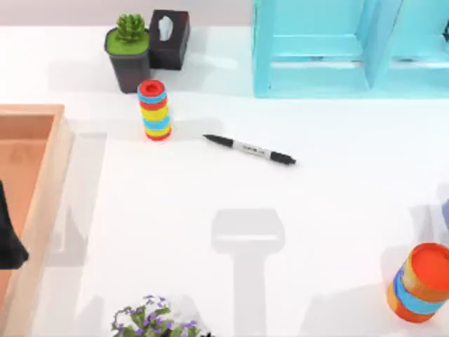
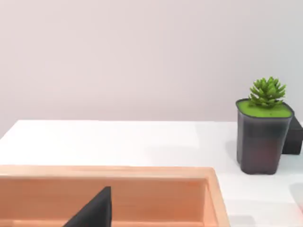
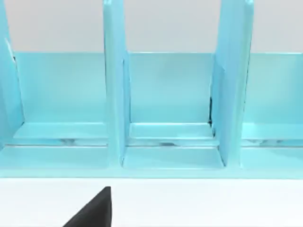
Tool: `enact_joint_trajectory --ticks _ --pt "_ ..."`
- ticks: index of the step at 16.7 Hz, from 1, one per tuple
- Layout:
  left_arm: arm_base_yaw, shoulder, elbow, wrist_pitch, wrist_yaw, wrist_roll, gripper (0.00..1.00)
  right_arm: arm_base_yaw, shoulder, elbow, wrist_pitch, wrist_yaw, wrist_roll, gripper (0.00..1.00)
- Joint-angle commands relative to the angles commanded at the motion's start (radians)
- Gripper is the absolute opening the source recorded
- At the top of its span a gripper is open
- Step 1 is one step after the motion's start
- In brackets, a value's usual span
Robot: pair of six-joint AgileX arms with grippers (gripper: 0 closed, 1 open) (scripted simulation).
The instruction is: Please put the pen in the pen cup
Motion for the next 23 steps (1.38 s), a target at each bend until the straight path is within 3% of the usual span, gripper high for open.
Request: enact_joint_trajectory --ticks 5,10,15,23 --pt "0.000 0.000 0.000 0.000 0.000 0.000 1.00 0.019 0.053 0.050 -0.032 -0.005 -0.008 1.00" --pt "0.000 0.000 0.000 0.000 0.000 0.000 1.00 0.093 0.325 0.320 -0.193 -0.007 -0.056 1.00" --pt "0.000 0.000 0.000 0.000 0.000 0.000 1.00 0.189 0.758 0.766 -0.444 0.013 -0.138 1.00" --pt "0.000 0.000 0.000 0.000 0.000 0.000 1.00 0.366 1.605 1.659 -0.930 0.069 -0.313 1.00"
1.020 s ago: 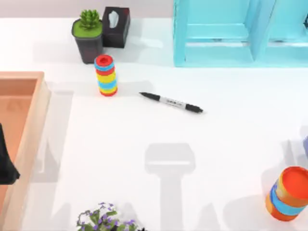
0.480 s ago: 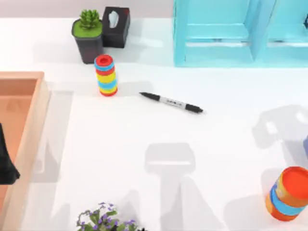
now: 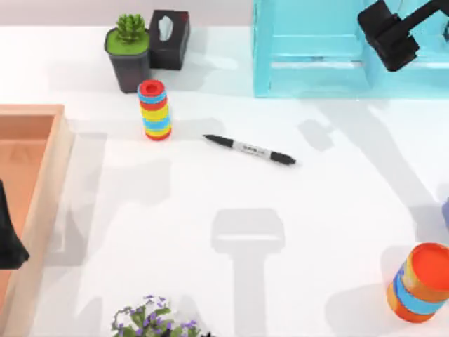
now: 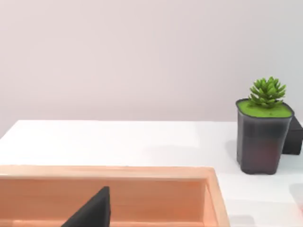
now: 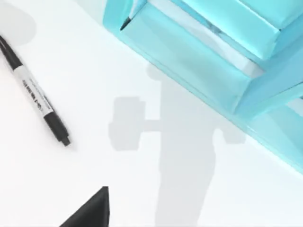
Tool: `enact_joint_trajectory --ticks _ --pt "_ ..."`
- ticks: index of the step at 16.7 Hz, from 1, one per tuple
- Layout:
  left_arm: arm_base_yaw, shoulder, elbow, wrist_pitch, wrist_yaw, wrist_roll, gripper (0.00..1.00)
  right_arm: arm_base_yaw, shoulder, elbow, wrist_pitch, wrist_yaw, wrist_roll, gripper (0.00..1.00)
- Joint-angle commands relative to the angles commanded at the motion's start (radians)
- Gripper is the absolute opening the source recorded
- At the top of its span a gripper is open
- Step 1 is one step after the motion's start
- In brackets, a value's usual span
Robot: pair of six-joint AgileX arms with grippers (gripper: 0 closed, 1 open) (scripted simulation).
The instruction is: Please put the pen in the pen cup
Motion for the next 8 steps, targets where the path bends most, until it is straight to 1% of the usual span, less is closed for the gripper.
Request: enact_joint_trajectory --ticks 5,8 --pt "0.000 0.000 0.000 0.000 0.000 0.000 1.00 0.106 0.513 0.544 -0.292 0.036 -0.112 1.00" --pt "0.000 0.000 0.000 0.000 0.000 0.000 1.00 0.160 0.776 0.822 -0.442 0.055 -0.170 1.00"
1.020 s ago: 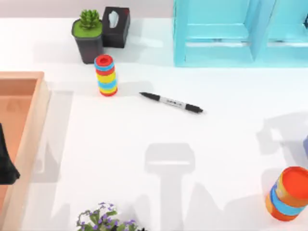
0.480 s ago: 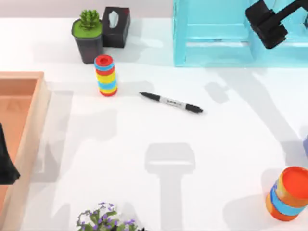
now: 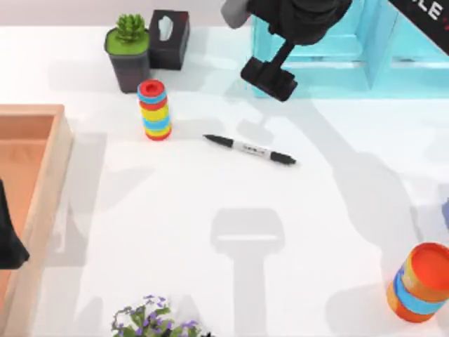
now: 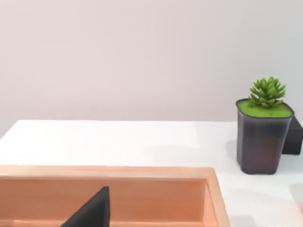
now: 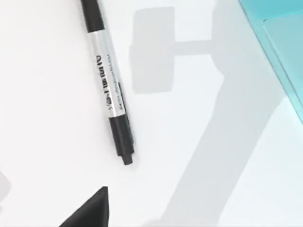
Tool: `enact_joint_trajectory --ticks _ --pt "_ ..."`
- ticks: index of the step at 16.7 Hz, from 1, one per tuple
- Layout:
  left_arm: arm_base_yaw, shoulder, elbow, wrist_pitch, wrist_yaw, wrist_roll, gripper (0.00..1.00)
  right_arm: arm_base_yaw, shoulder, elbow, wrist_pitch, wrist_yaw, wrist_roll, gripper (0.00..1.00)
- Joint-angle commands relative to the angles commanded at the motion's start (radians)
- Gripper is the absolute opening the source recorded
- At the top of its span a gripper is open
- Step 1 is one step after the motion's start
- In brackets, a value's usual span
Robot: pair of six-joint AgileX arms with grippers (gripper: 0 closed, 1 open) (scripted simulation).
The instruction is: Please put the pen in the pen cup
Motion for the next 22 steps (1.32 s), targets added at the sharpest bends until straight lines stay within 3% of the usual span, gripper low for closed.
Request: enact_joint_trajectory --ticks 5,9,16,22 --pt "0.000 0.000 0.000 0.000 0.000 0.000 1.00 0.063 0.312 0.329 -0.179 0.024 -0.069 1.00" --pt "0.000 0.000 0.000 0.000 0.000 0.000 1.00 0.082 0.405 0.427 -0.233 0.031 -0.090 1.00" --pt "0.000 0.000 0.000 0.000 0.000 0.000 1.00 0.077 0.404 0.409 -0.216 0.030 -0.092 1.00" --pt "0.000 0.000 0.000 0.000 0.000 0.000 1.00 0.066 0.369 0.123 0.031 0.029 -0.106 1.00"
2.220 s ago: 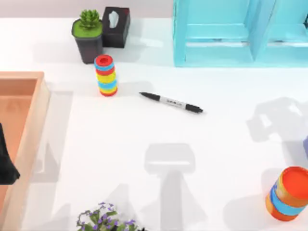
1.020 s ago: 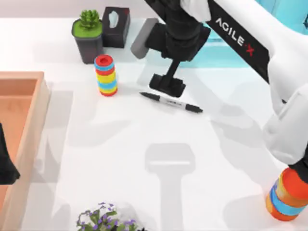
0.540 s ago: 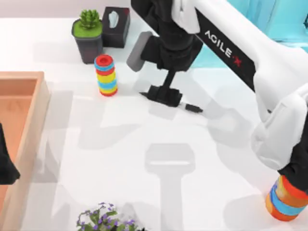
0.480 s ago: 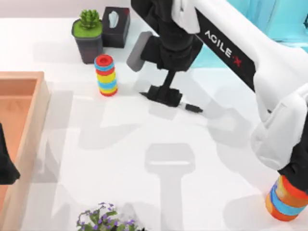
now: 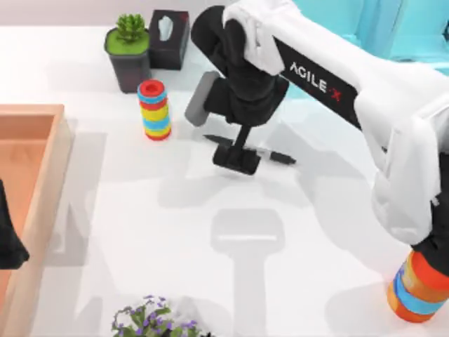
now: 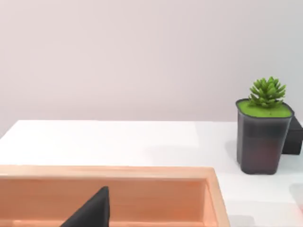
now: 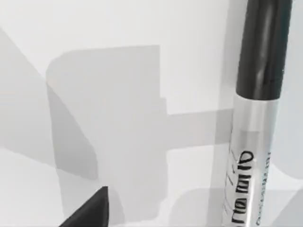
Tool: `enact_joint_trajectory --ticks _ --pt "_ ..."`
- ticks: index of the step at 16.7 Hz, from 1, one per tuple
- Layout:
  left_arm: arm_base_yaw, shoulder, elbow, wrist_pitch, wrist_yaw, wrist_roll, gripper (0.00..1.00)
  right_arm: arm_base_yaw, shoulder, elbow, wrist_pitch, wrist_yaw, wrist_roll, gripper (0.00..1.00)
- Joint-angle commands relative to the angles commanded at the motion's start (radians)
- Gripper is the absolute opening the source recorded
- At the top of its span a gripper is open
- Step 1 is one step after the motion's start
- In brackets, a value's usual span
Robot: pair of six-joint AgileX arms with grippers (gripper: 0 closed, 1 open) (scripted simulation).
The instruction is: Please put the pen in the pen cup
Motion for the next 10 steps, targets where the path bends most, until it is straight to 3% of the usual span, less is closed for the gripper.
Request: enact_joint_trajectory --ticks 4,9,10 --pt "0.000 0.000 0.000 0.000 0.000 0.000 1.00 -0.008 -0.016 -0.175 0.163 -0.001 -0.009 1.00" --pt "0.000 0.000 0.000 0.000 0.000 0.000 1.00 -0.010 -0.018 -0.198 0.186 -0.001 -0.011 1.00" --pt "0.000 0.000 0.000 0.000 0.000 0.000 1.00 -0.010 -0.018 -0.198 0.186 -0.001 -0.011 0.92"
